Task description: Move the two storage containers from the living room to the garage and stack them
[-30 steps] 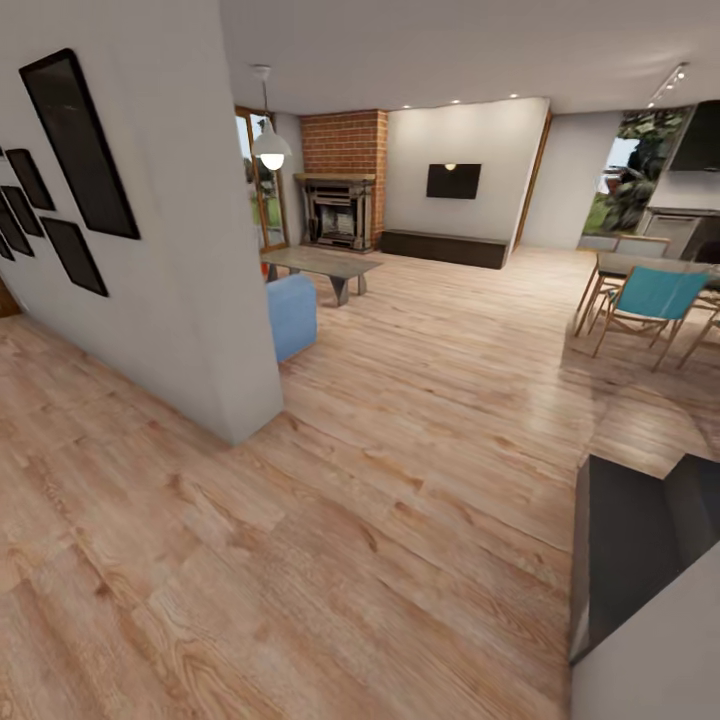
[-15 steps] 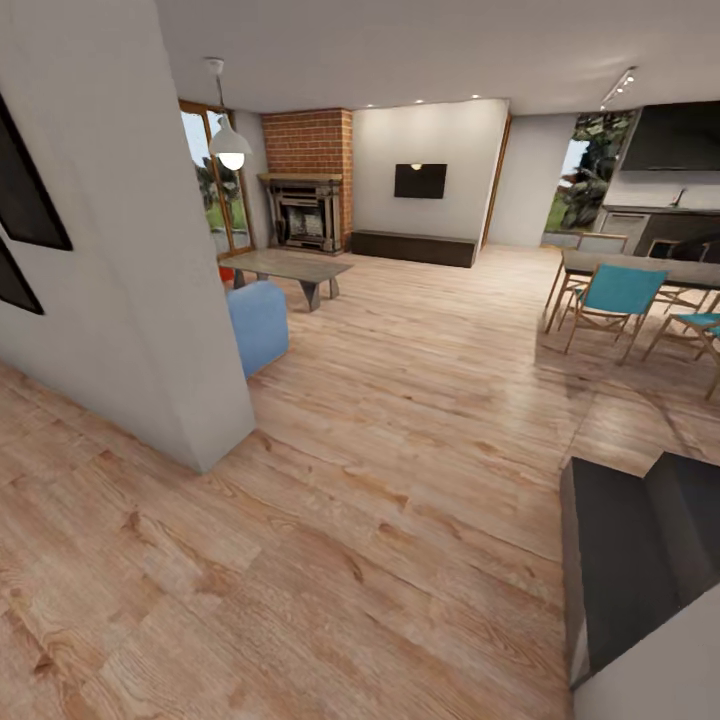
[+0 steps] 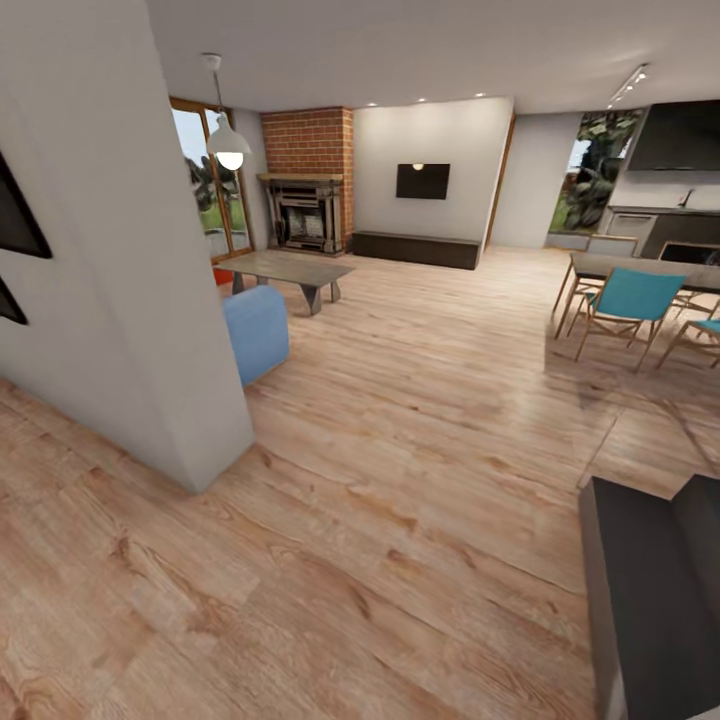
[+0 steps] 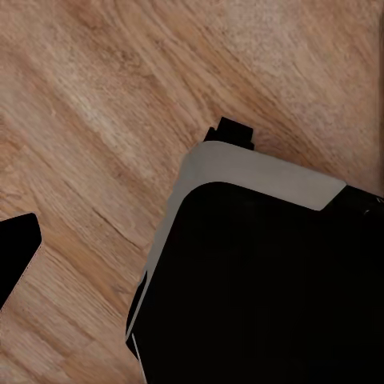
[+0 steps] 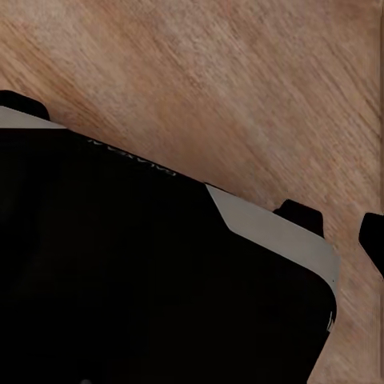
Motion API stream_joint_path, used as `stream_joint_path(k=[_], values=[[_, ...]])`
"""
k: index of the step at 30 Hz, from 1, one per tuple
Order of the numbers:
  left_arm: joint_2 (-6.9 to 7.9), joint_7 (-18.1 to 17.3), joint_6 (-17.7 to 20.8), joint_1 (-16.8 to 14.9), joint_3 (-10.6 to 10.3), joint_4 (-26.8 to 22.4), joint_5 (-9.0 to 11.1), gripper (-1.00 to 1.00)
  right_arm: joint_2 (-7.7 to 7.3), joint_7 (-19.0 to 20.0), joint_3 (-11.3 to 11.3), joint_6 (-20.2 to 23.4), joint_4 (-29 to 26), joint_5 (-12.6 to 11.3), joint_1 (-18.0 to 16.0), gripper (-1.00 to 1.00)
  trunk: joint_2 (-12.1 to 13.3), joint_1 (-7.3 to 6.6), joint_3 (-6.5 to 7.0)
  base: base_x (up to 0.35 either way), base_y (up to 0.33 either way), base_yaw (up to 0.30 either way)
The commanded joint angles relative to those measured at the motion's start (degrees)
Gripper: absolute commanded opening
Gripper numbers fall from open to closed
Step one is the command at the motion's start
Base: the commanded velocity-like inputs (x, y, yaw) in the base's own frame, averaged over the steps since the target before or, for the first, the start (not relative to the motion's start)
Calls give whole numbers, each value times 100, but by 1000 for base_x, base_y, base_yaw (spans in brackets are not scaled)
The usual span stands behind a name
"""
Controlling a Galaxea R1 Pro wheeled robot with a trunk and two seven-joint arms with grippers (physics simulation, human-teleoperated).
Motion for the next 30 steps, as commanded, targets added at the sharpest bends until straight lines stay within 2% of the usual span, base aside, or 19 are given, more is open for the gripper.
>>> stream_joint_path(k=[1,30], values=[[0,9,9,-6,16,7,12,100,3,-2,44,-44,26,1,-9,100,-3,4,-5,339,84,0],[17,9,9,-6,17,7,12,100,11,-28,44,-70,7,-18,-8,100,-3,4,-5,339,81,0]])
